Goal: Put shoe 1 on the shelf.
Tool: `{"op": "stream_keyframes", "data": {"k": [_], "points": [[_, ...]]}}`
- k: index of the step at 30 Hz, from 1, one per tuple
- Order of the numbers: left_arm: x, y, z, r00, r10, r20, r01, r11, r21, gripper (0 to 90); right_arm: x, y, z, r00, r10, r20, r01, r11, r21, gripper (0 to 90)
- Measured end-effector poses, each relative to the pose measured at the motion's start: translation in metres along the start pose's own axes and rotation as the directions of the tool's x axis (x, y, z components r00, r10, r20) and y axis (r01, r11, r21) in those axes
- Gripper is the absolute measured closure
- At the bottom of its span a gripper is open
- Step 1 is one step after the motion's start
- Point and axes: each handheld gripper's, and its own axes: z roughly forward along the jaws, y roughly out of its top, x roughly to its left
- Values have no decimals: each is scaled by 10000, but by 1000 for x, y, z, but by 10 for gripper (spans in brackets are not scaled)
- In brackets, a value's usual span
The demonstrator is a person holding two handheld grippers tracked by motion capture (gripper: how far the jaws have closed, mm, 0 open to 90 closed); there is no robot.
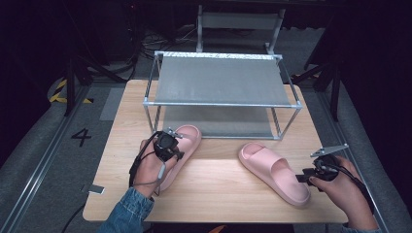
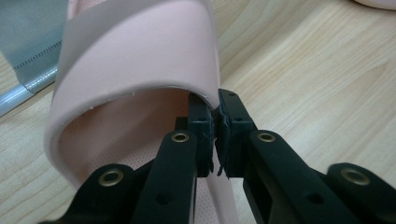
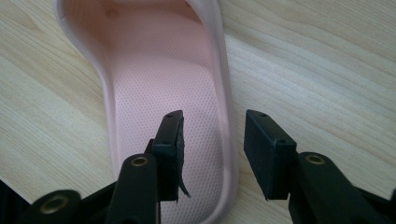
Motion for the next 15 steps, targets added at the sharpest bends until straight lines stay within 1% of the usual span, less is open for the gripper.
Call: {"op": "stream_keyframes", "data": {"k": [1, 2, 3, 4, 5, 6, 7, 9, 12, 14, 15], "points": [[1, 1, -3, 10000, 10, 68, -10, 10000, 66, 852, 0, 0, 0, 10000, 23, 0, -23, 10000, -39, 589], [1, 1, -3, 10000, 10, 68, -10, 10000, 66, 851, -1, 0, -1, 10000, 47, -13, -47, 10000, -21, 589], [3, 2, -10, 9998, -64, 212, 63, 9999, 83, 850, -2, -1, -1, 10000, 12, 25, -12, 10000, -27, 589], [3, 2, -10, 9998, -64, 212, 63, 9999, 83, 851, -2, -1, -1, 10000, 12, 25, -12, 10000, -27, 589], [2, 3, -18, 9998, -29, 197, 26, 9999, 163, 851, -4, -1, -2, 10000, 72, 65, -71, 9999, -83, 589], [2, 3, -18, 9998, -29, 197, 26, 9999, 163, 851, -4, -1, -2, 10000, 72, 65, -71, 9999, -83, 589], [2, 4, -23, 9999, 65, 149, -68, 9997, 226, 851, -5, -2, -3, 9999, 115, 114, -113, 9999, -114, 588], [1, 5, -29, 9998, 126, 177, -131, 9996, 265, 851, -5, -2, -4, 9999, 136, 105, -135, 9998, -112, 589], [2, 8, -43, 9990, 164, 418, -169, 9998, 122, 851, -5, -2, -3, 9999, 115, 92, -114, 9999, -97, 585], [1, 10, -49, 9990, 207, 401, -213, 9997, 156, 851, -6, -2, -3, 9999, 81, 99, -80, 9999, -74, 583], [0, 12, -53, 9988, 325, 374, -333, 9992, 208, 851, -6, -2, -3, 9999, 124, 109, -123, 9999, -103, 582]]}}
